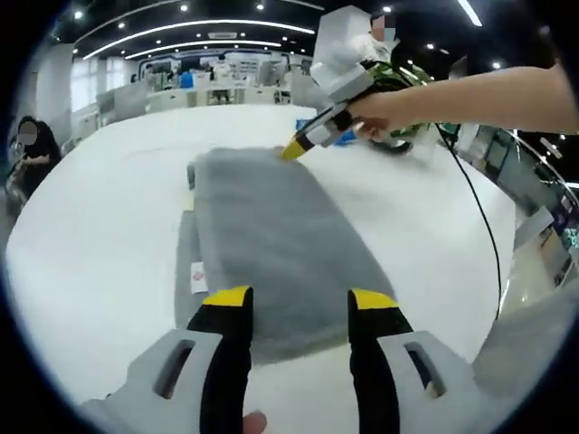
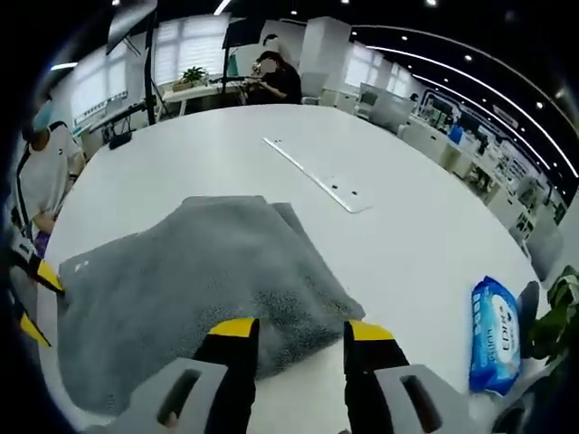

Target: Open the folded towel by lifting each exposed corner and separating the folded layers until the towel lies flat within the target outline without major curled edges

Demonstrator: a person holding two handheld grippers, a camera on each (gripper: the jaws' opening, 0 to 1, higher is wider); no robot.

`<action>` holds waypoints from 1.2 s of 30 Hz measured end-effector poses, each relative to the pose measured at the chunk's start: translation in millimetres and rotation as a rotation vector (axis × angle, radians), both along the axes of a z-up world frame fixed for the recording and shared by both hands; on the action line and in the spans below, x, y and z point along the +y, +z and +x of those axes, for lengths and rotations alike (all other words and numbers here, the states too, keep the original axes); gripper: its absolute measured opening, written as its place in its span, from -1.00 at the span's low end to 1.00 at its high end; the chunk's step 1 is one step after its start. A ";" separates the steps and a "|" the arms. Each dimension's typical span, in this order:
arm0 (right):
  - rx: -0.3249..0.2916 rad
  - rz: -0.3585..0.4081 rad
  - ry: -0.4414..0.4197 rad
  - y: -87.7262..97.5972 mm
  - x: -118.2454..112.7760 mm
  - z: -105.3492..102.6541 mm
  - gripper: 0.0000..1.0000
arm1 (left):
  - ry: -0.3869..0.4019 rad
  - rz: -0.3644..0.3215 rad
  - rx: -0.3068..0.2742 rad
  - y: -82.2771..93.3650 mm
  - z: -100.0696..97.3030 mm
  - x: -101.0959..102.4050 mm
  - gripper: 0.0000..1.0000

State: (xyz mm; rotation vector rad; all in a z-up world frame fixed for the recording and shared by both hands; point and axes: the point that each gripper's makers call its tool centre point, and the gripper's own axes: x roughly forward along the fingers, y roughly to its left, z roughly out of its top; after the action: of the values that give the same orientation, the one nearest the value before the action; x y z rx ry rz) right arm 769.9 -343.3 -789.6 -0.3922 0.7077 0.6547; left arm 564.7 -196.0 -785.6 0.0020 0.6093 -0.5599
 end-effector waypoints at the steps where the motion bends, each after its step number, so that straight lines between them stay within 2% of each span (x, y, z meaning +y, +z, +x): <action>1: -0.009 0.040 -0.019 7.6 2.7 -2.6 -0.28 | 0.022 -0.002 -0.005 1.5 3.0 5.6 -0.16; 4: -0.007 0.134 -0.048 22.7 11.0 -14.1 -0.24 | 0.093 0.011 -0.001 -2.4 11.4 25.9 -0.13; 7: -0.045 0.149 -0.044 36.1 16.5 -28.0 -0.23 | 0.123 -0.017 0.030 -10.5 10.9 34.9 -0.13; 10: -0.066 0.196 -0.043 46.8 27.5 -43.6 -0.22 | 0.134 -0.011 0.034 -15.6 11.0 40.7 -0.12; 14: -0.087 0.215 -0.047 51.9 35.4 -58.5 -0.22 | 0.156 -0.009 0.043 -20.6 14.1 46.9 -0.09; 21: -0.097 0.309 -0.082 60.9 51.1 -90.0 -0.22 | 0.179 -0.020 0.044 -30.8 13.6 54.5 -0.10; 26: -0.101 0.403 -0.135 65.2 61.4 -113.7 -0.22 | 0.191 -0.091 0.079 -33.9 10.3 48.9 -0.14; 29: -0.094 0.453 -0.163 64.2 67.4 -128.9 -0.26 | 0.166 -0.086 0.064 -32.5 11.9 44.2 -0.22; 30: -0.072 0.477 -0.174 60.9 70.4 -136.5 -0.27 | 0.159 -0.088 0.067 -32.7 11.3 42.4 -0.24; 36: -0.058 0.492 -0.202 48.1 73.6 -161.3 -0.33 | 0.172 -0.107 0.058 -27.1 12.5 46.0 -0.31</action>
State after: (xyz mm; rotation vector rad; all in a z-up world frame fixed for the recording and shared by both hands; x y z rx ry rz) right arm 608.6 -269.7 -741.5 0.1126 0.5006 0.5993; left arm 577.3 -150.0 -812.7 -0.1660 0.6283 -0.4258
